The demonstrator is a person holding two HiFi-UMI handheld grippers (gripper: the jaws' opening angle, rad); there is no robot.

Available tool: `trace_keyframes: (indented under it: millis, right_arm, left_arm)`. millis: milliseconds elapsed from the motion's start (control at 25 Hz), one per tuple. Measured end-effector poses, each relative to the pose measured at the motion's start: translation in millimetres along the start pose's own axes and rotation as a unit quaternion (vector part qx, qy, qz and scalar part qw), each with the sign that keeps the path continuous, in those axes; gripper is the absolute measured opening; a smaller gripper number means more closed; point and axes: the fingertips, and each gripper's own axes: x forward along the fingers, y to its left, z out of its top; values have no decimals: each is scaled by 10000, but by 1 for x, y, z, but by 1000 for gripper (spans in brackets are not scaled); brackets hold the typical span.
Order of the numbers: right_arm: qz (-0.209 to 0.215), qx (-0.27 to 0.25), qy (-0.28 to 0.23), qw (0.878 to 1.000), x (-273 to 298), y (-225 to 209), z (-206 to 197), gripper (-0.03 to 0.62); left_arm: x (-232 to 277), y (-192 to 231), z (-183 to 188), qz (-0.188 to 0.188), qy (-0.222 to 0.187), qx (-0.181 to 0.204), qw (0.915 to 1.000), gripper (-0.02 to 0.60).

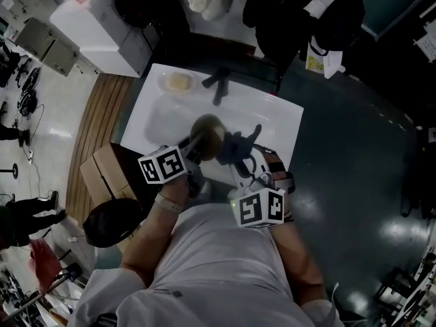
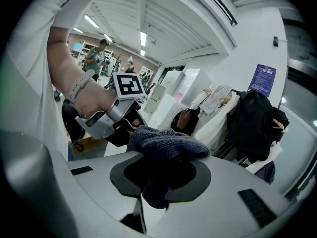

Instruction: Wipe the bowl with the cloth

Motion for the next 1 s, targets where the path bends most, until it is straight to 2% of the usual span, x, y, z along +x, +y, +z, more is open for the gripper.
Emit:
trace_keyframes:
  millis: [360,640,800,920,1000]
  right_arm:
    - [580,699,-342,9953,-3,23,11,75]
    - [1047,1479,-688,9810,-2,38,18,75]
    - [1303,2013,-871,9669,0,44,21,75]
    - [1465,2377,-903,9560,4,49,18,75]
    - [1505,2610,-896,9493,7,50,13,75]
  left_arm:
    - [4,-6,5,-278,-172,-459,9984,34]
    - [-2,-14,9,-762,-429,-956,9916,34]
    - [-7,-22,12,-1135,-563,-1322,9831,34]
    - [-10,-34,13,-1604,-609,-1711,9702,34]
    - [-12,-43,13,-1896,-583,-1764,9641,34]
